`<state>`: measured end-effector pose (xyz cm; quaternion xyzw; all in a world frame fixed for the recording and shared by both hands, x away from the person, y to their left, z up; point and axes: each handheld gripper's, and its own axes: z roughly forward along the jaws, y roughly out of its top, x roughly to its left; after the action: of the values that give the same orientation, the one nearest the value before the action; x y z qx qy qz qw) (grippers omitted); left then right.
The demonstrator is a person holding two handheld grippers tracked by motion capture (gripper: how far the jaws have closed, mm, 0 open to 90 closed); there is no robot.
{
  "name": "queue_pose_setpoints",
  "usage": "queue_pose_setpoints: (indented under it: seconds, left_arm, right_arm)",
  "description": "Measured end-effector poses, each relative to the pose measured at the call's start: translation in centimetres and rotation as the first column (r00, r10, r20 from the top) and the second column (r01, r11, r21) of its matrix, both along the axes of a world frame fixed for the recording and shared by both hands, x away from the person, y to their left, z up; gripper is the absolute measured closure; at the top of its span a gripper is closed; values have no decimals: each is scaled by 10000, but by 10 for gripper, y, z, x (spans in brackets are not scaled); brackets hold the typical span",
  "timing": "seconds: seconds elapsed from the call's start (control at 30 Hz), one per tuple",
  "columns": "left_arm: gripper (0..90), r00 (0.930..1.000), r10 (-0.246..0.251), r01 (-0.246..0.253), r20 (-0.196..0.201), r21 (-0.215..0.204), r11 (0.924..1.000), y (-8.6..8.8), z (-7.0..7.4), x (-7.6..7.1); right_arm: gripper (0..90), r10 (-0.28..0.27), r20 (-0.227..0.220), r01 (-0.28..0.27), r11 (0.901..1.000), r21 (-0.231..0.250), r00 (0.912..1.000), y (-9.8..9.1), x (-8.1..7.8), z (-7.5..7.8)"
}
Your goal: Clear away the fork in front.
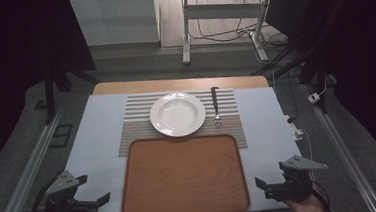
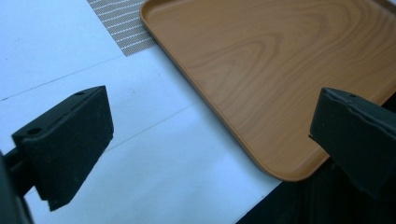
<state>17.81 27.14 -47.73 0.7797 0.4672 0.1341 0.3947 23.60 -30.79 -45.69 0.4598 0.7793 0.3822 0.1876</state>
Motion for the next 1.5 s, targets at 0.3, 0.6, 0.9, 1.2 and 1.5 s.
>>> queue_pose_setpoints:
  seconds: [0.3, 0.6, 0.9, 1.2, 1.5]
  left_arm:
    - [0, 9996, -241, 243, -117, 143, 9996, -3, -1, 2]
    - [0, 9991, -376, 376, -202, 9, 9993, -2, -1, 3]
    - [4, 9990, -379, 375, -227, -155, 9992, 0, -1, 3]
    - [6, 9989, -399, 395, -249, -152, 9991, 0, -1, 3]
    - [9, 9988, -396, 392, -271, -146, 9991, -1, -2, 4]
  right_arm:
    - [0, 273, 6, -273, 9995, -152, 9996, 2, 0, 0]
    - [0, 480, -174, -482, 9988, -82, 9987, 3, 2, -1]
    - [0, 679, -168, -684, 9972, -304, 9976, 6, 1, 0]
    - [0, 990, 117, -982, 9935, -575, 9950, 13, 0, 3]
    - [0, 1306, 90, -1297, 9892, -685, 9914, 15, 2, 3]
